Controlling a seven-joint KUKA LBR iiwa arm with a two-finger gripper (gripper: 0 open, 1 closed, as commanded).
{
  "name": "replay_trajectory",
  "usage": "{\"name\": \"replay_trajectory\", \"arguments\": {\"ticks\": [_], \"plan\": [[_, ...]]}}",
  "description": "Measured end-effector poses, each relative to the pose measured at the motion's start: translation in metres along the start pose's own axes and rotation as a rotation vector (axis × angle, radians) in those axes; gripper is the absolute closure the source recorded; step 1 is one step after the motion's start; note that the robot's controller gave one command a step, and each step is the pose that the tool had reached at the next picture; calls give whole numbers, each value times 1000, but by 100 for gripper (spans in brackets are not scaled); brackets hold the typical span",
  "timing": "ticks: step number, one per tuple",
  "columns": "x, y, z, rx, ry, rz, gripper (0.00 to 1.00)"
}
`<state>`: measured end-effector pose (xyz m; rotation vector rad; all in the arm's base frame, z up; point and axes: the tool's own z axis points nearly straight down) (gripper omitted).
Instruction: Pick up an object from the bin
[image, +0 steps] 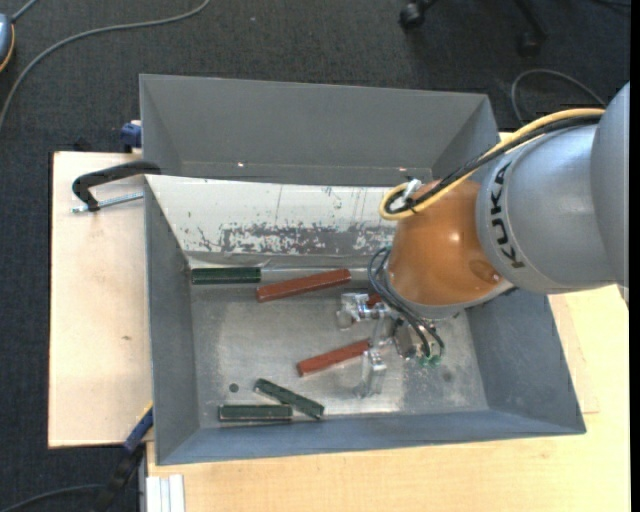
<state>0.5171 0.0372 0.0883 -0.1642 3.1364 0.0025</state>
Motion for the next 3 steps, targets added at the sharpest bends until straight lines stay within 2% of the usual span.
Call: {"name": "replay_trajectory", "arguments": {"ticks": [1, 2, 3], "plan": [[-14, 24, 16, 0, -5, -436, 0], [-14, 23, 15, 0, -4, -432, 100], [-60, 39, -151, 4, -14, -709, 100]]}}
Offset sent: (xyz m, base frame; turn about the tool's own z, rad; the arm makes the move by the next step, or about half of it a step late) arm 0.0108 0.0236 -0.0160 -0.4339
